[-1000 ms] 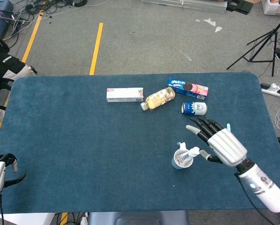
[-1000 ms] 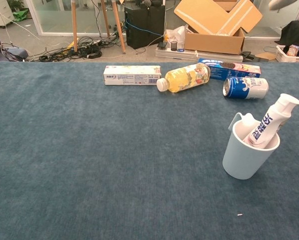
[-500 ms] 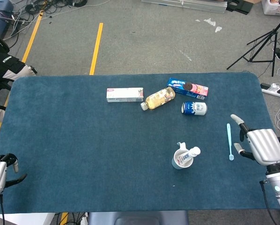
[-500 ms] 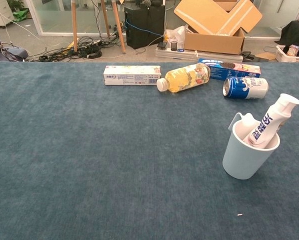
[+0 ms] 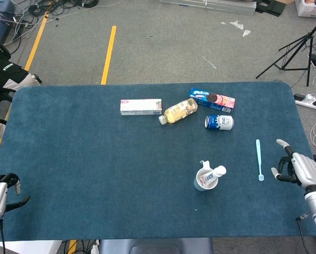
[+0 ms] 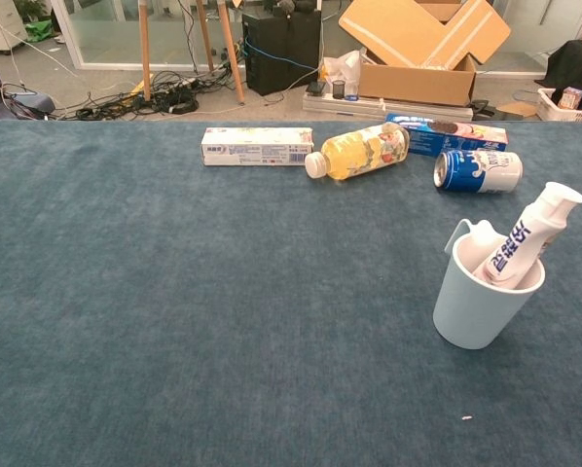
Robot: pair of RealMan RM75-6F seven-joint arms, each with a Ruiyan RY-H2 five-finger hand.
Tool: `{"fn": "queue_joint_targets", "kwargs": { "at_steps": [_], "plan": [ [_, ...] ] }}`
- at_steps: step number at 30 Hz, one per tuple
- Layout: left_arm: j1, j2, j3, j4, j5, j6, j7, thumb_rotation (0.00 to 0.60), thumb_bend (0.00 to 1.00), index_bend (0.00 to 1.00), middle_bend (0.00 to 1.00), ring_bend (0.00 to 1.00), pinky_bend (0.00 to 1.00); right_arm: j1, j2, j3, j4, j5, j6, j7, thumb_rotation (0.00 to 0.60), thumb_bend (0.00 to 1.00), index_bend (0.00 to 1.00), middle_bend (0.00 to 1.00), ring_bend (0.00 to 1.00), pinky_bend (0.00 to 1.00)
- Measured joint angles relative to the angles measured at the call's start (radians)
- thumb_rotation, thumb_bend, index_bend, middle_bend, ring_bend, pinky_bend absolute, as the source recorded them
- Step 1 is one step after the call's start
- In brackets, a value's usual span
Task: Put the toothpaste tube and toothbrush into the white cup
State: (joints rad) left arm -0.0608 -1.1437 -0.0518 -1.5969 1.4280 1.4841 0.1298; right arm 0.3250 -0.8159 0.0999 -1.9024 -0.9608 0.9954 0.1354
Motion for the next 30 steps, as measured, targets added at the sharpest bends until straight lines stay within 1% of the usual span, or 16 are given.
{"fn": "queue_joint_targets", "kwargs": {
  "at_steps": [3,10,13,14,17,20,25,30],
  "plan": [
    [0.000,0.000,0.000,0.000,0.000,0.000,0.000,0.600,0.00,0.70,0.44,0.39,0.35,0.006,0.005,0.010,0.003,0.044,-0.061,0.055,0.600,0.30,0.00,0.70,0.76,0.92],
    [0.000,0.001,0.000,-0.001,0.000,0.000,-0.002,0.600,0.00,0.70,0.44,0.39,0.35,0.029,0.014,0.024,0.024,0.128,-0.221,0.143,0.600,0.30,0.00,0.70,0.76,0.92],
    [0.000,0.001,0.000,0.000,0.000,0.000,-0.002,0.600,0.00,0.70,0.44,0.39,0.35,0.042,0.014,0.033,0.047,0.162,-0.307,0.195,0.600,0.30,0.00,0.70,0.76,0.92],
    [0.000,0.001,0.000,0.000,0.000,0.000,-0.002,0.600,0.00,0.70,0.44,0.39,0.35,0.049,0.012,0.038,0.062,0.177,-0.351,0.227,0.600,0.30,0.00,0.70,0.76,0.92],
    [0.000,0.001,-0.001,0.000,-0.001,0.000,-0.002,0.600,0.00,0.70,0.44,0.39,0.35,0.057,0.005,0.049,0.095,0.195,-0.412,0.277,0.600,0.30,0.00,0.70,0.76,0.92],
    [0.000,0.001,-0.001,0.000,-0.001,0.001,-0.003,0.600,0.00,0.70,0.44,0.39,0.35,0.064,-0.015,0.060,0.140,0.205,-0.448,0.314,0.600,0.30,0.00,0.70,0.77,0.92],
    [0.000,0.000,0.001,0.000,0.002,0.001,0.002,0.600,0.00,0.70,0.44,0.39,0.35,0.071,-0.040,0.067,0.185,0.226,-0.491,0.344,0.600,0.30,0.00,0.70,0.77,0.92],
    [0.001,0.001,0.000,-0.001,0.001,0.002,0.000,0.600,0.00,0.70,0.44,0.39,0.35,0.092,-0.060,0.075,0.235,0.268,-0.571,0.384,0.600,0.30,0.00,0.70,0.76,0.92]
  ]
}}
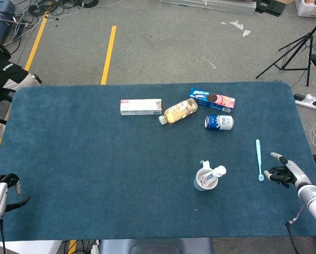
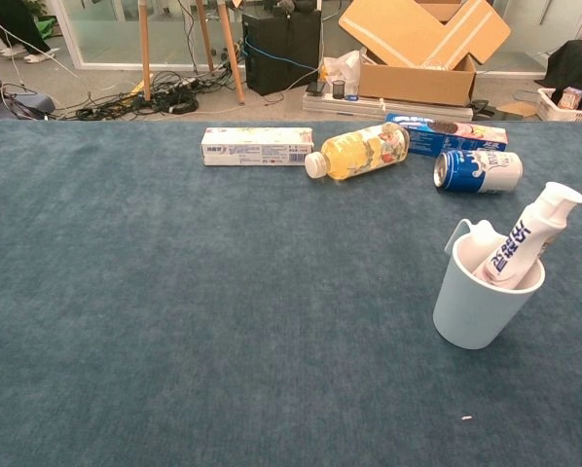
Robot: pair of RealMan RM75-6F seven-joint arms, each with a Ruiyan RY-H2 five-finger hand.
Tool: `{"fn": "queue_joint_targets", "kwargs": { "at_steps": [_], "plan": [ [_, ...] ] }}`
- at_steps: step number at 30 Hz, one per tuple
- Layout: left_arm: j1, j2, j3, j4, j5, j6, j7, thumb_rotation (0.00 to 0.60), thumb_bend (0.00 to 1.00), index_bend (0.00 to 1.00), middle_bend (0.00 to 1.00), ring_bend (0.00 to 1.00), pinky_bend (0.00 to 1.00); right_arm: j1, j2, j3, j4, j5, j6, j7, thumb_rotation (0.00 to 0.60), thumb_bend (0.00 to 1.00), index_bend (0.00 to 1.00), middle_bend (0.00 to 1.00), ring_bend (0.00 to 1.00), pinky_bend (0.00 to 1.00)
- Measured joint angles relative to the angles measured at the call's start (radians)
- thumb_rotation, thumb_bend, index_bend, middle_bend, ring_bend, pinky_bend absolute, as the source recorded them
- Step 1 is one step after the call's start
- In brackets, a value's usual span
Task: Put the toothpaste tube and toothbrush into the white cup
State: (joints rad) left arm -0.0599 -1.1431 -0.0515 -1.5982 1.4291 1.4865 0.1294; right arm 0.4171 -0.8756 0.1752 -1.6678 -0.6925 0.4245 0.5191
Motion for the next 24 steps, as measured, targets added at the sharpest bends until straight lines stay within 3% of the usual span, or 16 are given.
{"fn": "queue_joint_targets", "kwargs": {
  "at_steps": [14,24],
  "plan": [
    [0.000,0.000,0.000,0.000,-0.001,-0.001,0.000,0.600,0.00,0.70,0.44,0.39,0.35,0.057,-0.054,0.003,0.156,0.068,-0.220,0.079,0.600,0.30,0.00,0.71,0.77,0.92],
    [0.000,0.000,0.000,0.001,-0.002,-0.002,0.000,0.600,0.00,0.70,0.44,0.39,0.35,0.079,-0.101,-0.014,0.231,0.076,-0.276,0.101,0.600,0.31,0.00,0.71,0.77,0.92]
  ]
}}
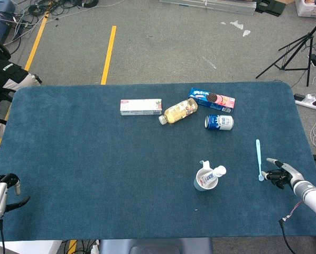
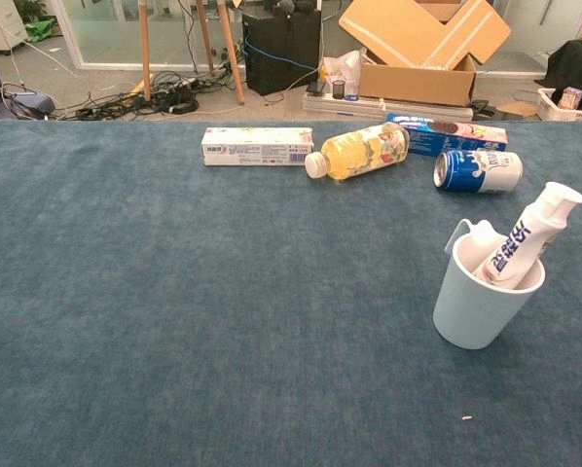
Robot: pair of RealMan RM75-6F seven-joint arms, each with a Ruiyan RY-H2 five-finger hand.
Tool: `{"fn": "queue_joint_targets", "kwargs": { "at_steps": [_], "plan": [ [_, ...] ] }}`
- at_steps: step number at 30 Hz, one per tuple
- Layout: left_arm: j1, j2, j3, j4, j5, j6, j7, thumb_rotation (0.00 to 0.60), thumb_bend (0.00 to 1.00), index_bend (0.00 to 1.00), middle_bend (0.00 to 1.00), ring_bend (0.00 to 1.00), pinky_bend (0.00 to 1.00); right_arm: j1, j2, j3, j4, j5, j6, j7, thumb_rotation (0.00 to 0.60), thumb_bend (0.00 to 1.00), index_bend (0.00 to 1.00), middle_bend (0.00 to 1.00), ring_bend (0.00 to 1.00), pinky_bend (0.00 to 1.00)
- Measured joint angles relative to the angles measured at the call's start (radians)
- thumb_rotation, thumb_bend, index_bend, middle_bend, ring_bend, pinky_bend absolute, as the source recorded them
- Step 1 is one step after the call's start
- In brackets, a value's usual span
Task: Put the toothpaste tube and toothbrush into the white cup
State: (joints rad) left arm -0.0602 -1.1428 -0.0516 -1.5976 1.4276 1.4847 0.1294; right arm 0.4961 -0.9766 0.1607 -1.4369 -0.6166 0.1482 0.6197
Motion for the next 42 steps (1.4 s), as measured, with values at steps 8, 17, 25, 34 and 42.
{"fn": "queue_joint_targets", "kwargs": {
  "at_steps": [8,17,25,34,42],
  "plan": [
    [0.001,0.001,0.001,-0.002,0.003,0.003,-0.001,0.600,0.00,0.70,0.44,0.39,0.35,0.016,-0.028,-0.017,0.033,0.003,-0.016,0.010,0.600,0.30,0.00,0.71,0.77,0.92],
    [0.002,0.002,0.000,-0.003,0.004,0.005,-0.003,0.600,0.00,0.70,0.44,0.39,0.35,0.025,-0.050,-0.022,0.059,0.000,-0.029,0.019,0.600,0.30,0.00,0.71,0.77,0.92],
    [0.002,0.002,0.000,-0.002,0.002,0.003,-0.001,0.600,0.00,0.70,0.44,0.39,0.35,0.025,-0.066,-0.016,0.073,-0.010,-0.044,0.023,0.600,0.30,0.00,0.71,0.77,0.92],
    [0.003,0.003,0.001,-0.004,0.005,0.007,-0.003,0.600,0.00,0.70,0.44,0.39,0.35,0.024,-0.074,0.002,0.060,-0.033,-0.052,0.019,0.600,0.30,0.00,0.71,0.77,0.92],
    [0.003,0.003,0.000,-0.004,0.005,0.007,-0.004,0.600,0.00,0.70,0.44,0.39,0.35,0.030,-0.083,0.010,0.054,-0.044,-0.056,0.018,0.600,0.30,0.00,0.71,0.77,0.92]
  ]
}}
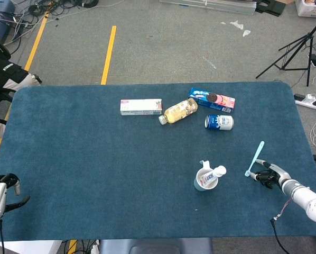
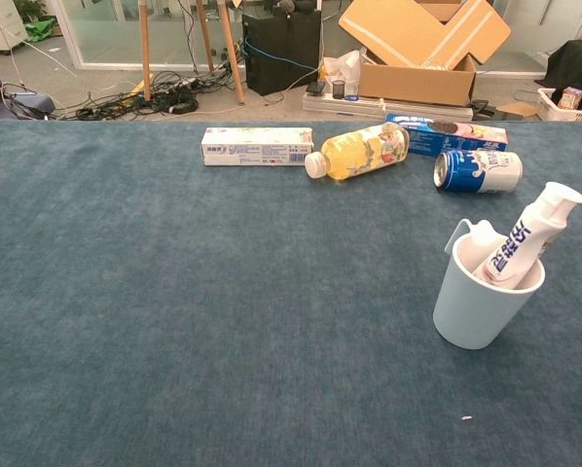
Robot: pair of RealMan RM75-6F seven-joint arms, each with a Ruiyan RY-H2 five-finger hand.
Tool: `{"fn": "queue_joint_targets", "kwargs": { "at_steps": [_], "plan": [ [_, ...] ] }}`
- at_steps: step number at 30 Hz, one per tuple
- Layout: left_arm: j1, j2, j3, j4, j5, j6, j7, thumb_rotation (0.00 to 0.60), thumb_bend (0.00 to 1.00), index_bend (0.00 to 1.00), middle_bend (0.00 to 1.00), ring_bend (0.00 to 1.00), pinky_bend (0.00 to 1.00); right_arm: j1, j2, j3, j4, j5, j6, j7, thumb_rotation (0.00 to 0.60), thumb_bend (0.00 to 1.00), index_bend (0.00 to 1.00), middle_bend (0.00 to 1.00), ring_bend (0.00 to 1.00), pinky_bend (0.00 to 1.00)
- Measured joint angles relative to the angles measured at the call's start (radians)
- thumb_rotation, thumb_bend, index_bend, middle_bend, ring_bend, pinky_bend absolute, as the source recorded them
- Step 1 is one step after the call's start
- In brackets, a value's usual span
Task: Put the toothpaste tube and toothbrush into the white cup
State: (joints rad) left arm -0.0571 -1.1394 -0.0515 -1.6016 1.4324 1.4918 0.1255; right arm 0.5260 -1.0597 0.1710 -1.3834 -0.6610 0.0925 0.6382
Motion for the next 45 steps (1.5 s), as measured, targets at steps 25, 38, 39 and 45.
{"fn": "queue_joint_targets", "kwargs": {
  "at_steps": [25,38,39,45],
  "plan": [
    [0.002,0.004,0.000,-0.002,0.002,0.003,-0.008,0.600,0.00,0.70,0.44,0.39,0.35,0.082,-0.043,-0.026,-0.036,0.003,0.034,-0.010,0.600,0.30,0.00,0.71,0.77,0.92],
    [0.002,0.006,-0.002,-0.001,-0.003,0.001,-0.013,0.600,0.00,0.70,0.44,0.39,0.35,0.078,-0.007,-0.019,-0.126,-0.018,0.053,-0.021,0.600,0.30,0.00,0.71,0.77,0.92],
    [0.002,0.006,-0.002,-0.001,-0.003,0.001,-0.012,0.600,0.00,0.70,0.44,0.39,0.35,0.074,0.003,-0.016,-0.141,-0.023,0.057,-0.023,0.600,0.30,0.00,0.71,0.77,0.92],
    [0.003,0.003,0.001,-0.004,0.006,0.006,-0.002,0.600,0.00,0.70,0.44,0.39,0.35,0.018,0.080,0.017,-0.262,-0.095,0.118,-0.053,0.600,0.30,0.00,0.71,0.77,0.92]
  ]
}}
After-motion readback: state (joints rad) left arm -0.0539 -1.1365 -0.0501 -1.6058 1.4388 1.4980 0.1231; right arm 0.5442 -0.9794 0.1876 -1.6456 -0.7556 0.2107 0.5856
